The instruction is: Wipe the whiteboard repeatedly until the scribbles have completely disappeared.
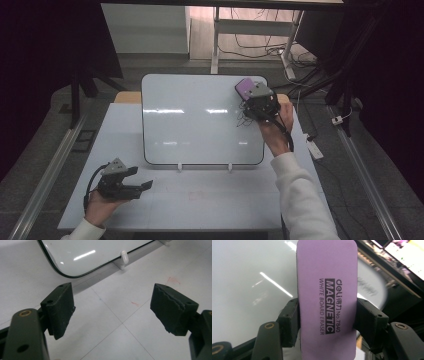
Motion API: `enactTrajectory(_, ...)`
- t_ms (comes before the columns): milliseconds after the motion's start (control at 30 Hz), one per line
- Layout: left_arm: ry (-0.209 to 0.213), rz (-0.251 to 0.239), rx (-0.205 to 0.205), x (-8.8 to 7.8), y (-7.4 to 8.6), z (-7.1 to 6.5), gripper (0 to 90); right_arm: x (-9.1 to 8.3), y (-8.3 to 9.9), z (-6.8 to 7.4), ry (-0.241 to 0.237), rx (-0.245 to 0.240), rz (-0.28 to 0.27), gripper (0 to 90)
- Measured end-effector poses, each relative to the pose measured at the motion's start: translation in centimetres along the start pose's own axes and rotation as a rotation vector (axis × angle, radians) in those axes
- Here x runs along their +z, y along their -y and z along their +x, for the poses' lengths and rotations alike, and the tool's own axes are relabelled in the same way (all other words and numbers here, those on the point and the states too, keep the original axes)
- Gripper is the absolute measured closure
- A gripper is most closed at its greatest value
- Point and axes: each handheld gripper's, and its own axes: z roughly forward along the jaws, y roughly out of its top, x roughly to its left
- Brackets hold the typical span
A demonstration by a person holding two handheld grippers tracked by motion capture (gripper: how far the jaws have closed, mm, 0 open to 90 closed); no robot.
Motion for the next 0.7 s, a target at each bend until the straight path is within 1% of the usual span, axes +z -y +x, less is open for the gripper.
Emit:
enactTrajectory(67, 0.0, -0.002, 0.002, 0.0, 0.0, 0.0, 20.2, 0.2, -0.4, -0.5, -0.004, 0.007, -0.004, 39.6)
enactTrajectory(133, 0.001, -0.002, 0.002, 0.0, 0.0, 0.0, 20.2, 0.4, -0.9, 0.0, -0.029, -0.009, -0.013, 39.6)
enactTrajectory(167, 0.001, -0.002, 0.001, 0.0, 0.0, 0.0, 20.2, 0.4, -0.9, 0.0, -0.029, -0.009, -0.013, 39.6)
enactTrajectory(200, 0.001, -0.002, -0.003, 0.0, 0.0, 0.0, 20.2, 0.4, -1.0, 0.6, -0.051, -0.03, -0.015, 39.6)
enactTrajectory(233, 0.001, -0.002, -0.003, 0.0, 0.0, 0.0, 20.2, 0.4, -1.1, 2.3, -0.082, -0.087, -0.025, 39.6)
enactTrajectory(300, 0.001, -0.003, -0.002, -0.1, 0.0, 0.0, 20.2, 0.4, -1.2, 3.8, -0.116, -0.139, -0.034, 39.6)
enactTrajectory(333, 0.001, -0.002, 0.001, -0.1, 0.0, 0.0, 20.2, 0.4, -1.2, 4.3, -0.106, -0.17, -0.03, 39.6)
enactTrajectory(367, 0.002, -0.002, 0.001, -0.1, 0.0, 0.0, 20.2, 0.4, -1.2, 4.3, -0.106, -0.17, -0.03, 39.6)
enactTrajectory(400, 0.003, -0.001, 0.001, 0.0, 0.0, 0.0, 20.2, 0.4, -1.2, 4.5, -0.097, -0.183, -0.029, 39.6)
enactTrajectory(433, 0.003, -0.001, 0.002, -0.1, 0.0, -0.1, 20.2, 0.6, -1.2, 3.6, -0.11, -0.116, -0.045, 39.6)
enactTrajectory(467, 0.003, -0.001, 0.003, -0.1, 0.0, -0.1, 20.2, 0.6, -1.2, 3.6, -0.11, -0.116, -0.045, 39.6)
enactTrajectory(500, 0.005, -0.001, 0.0, -0.1, 0.0, -0.1, 20.2, 0.6, -1.2, 3.2, -0.092, -0.101, -0.05, 39.6)
enactTrajectory(533, 0.005, -0.002, -0.001, -0.1, 0.0, 0.0, 20.2, 0.7, -1.3, 2.6, -0.077, -0.076, -0.057, 39.6)
enactTrajectory(567, 0.005, -0.002, -0.002, -0.1, 0.0, 0.0, 20.2, 0.7, -1.4, 1.3, -0.035, -0.036, -0.062, 39.6)
enactTrajectory(600, 0.003, -0.001, -0.004, 0.0, 0.0, 0.0, 20.2, 0.7, -1.4, 1.3, -0.035, -0.036, -0.062, 39.6)
enactTrajectory(700, 0.009, 0.001, -0.002, 0.0, 0.0, 0.1, 20.2, 0.8, -1.6, 0.0, -0.01, -0.001, -0.069, 39.6)
